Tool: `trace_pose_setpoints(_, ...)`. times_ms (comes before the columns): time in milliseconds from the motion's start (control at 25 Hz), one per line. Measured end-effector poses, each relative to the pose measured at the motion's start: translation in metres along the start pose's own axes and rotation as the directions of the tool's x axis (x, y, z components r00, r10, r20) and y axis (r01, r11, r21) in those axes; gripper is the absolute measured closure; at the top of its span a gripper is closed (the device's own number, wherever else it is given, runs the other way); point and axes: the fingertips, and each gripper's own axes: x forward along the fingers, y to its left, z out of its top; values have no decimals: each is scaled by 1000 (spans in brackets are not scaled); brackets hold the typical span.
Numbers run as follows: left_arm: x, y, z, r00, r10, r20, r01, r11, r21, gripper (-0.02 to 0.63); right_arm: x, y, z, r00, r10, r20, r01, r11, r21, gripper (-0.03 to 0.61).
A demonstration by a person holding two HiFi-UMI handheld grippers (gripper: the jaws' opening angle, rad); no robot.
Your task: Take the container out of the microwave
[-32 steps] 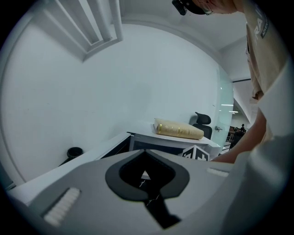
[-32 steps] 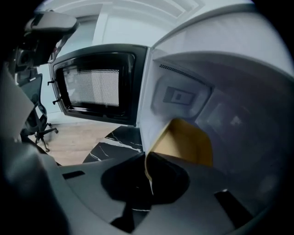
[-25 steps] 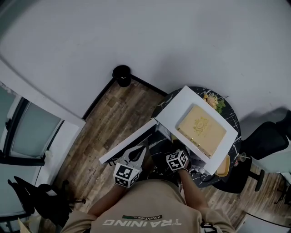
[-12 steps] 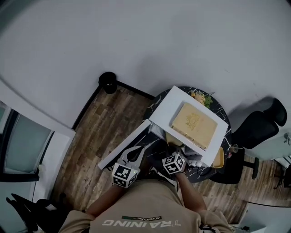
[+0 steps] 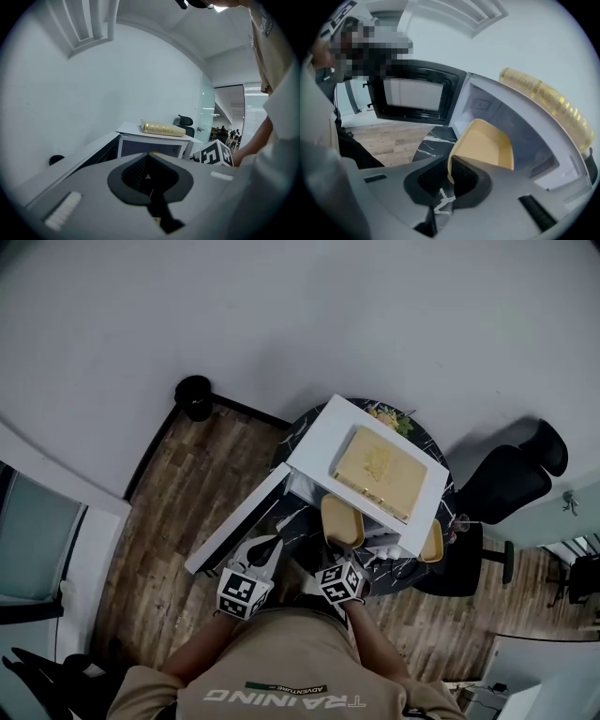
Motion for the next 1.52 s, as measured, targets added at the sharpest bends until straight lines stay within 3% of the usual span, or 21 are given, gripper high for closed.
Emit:
trace_pose_setpoints(320,-13,-44,-4,1000,19,-3,-19,999,42,612,-32,21,-16,997,26,70,-26,1000,-5,568)
trace_pose_setpoints(520,-27,-96,-15,999,33,-27,-31,998,62,612,-65,48,-58,994,72,84,-72,997,-7,568)
trace_pose_setpoints(880,-70,-172,-67,991,90,-99,-85,995,52,612,-100,97,-115,984,141,113,-139,990,-25,568)
trace_pose_setpoints(1120,-114,-189,-81,984,120,-135,-113,992,58,612,-119,121,-139,981,164,103,-169,985,45,568)
trace_pose_setpoints(1520,-171,-198,-79,997,38,-69,-32,995,91,612,-152,135,-142,997,41,65,-48,994,103,568)
